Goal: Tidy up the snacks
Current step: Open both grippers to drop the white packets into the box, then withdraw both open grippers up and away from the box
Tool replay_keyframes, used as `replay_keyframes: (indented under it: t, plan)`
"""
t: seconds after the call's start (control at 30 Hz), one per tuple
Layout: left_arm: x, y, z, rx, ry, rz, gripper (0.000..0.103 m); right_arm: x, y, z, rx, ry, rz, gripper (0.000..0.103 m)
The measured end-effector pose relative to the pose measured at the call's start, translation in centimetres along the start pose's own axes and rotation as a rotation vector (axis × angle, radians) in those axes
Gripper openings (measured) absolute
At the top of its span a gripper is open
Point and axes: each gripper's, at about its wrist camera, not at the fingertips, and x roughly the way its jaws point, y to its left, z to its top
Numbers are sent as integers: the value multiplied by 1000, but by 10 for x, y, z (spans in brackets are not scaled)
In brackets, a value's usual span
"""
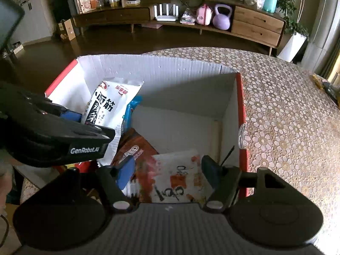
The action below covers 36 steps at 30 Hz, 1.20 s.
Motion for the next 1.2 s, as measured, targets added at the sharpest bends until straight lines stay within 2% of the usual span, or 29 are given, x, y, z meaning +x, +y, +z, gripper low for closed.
replay_keyframes:
  t: [0.07, 0.13, 0.17, 0.2, 0.33, 0.4, 0.63, 0.83, 1.1, 1.2]
  plan:
    - [-2, -1, -2, -1, -7, -1, 35, -3, -2, -2, 2, -4, -1, 70]
    - [-5, -1, -5, 1, -16, -2, 46, -8, -4, -5, 15, -10, 0, 70]
    - [-7, -2, -6, 3, -25, -1, 63, -11, -5, -6, 21, -17, 6, 70]
    - [-12, -3, -8, 2, -45, 13, 73, -15, -6, -8, 25, -23, 4, 70]
    - [-29, -3, -12, -2, -86, 0, 76, -31, -10, -12, 47, -56, 5, 70]
    - [-39, -4, -16, -5, -112, 1, 82, -42, -13, -14, 60, -78, 13, 70]
    - [-80, -11, -29, -1, -221, -1, 94, -80, -22, -26, 82, -155, 38, 74]
    - [-115, -16, -42, 7, -304, 6, 96, -112, -23, -40, 98, -213, 53, 75]
    - [-151, -16, -65, -31, -390, -3, 99, -148, -27, -66, 119, -291, 75, 75]
    - [-161, -16, -75, -56, -412, -22, 100, -161, -29, -76, 137, -327, 85, 82]
